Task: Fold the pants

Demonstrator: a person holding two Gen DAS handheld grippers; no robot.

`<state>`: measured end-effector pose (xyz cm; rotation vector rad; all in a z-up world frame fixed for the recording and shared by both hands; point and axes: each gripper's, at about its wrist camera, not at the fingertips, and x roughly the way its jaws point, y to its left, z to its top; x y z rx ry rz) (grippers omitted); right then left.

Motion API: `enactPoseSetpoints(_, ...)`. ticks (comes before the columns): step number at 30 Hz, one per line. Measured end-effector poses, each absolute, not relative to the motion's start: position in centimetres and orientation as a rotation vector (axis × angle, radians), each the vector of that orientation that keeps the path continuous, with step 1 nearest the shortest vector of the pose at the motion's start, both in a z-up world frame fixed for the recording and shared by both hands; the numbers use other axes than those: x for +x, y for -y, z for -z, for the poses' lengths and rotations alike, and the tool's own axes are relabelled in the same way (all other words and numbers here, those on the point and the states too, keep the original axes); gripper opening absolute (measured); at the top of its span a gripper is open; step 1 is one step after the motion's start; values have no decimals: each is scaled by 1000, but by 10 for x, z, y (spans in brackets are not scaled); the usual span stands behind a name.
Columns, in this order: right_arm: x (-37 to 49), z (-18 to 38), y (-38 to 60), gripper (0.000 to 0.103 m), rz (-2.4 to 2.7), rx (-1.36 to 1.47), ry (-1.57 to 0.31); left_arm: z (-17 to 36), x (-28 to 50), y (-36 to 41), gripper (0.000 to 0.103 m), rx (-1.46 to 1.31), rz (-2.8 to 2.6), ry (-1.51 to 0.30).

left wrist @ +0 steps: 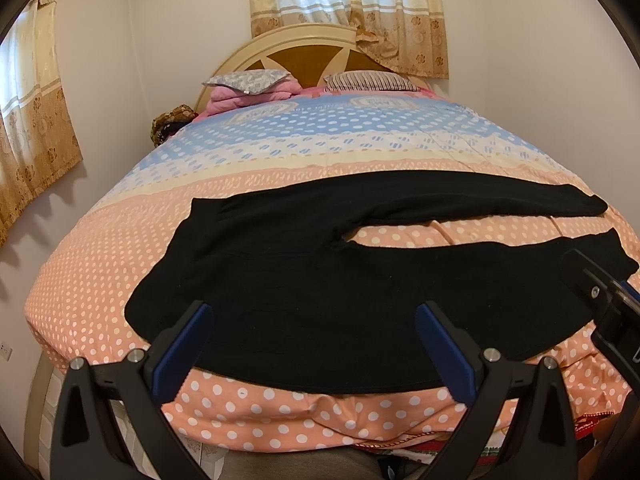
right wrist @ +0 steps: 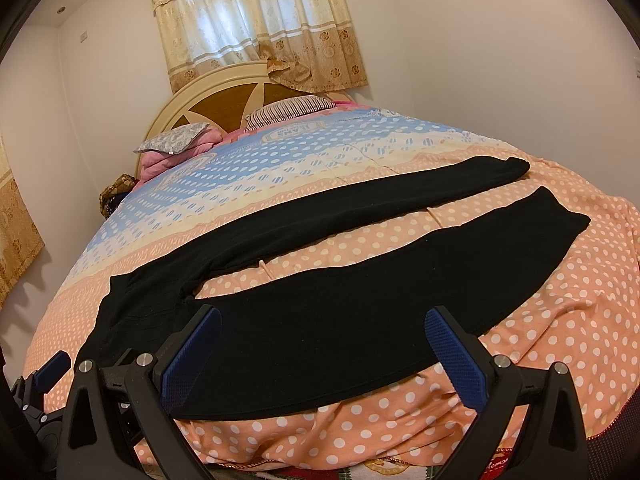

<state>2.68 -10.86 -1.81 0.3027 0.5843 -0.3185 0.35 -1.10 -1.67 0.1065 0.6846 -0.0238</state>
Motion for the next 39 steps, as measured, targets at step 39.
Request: enactPoseSetpoints(39, 223, 32, 150, 66, -18, 51, -772, 65, 265, -177, 73, -44, -33, -1011)
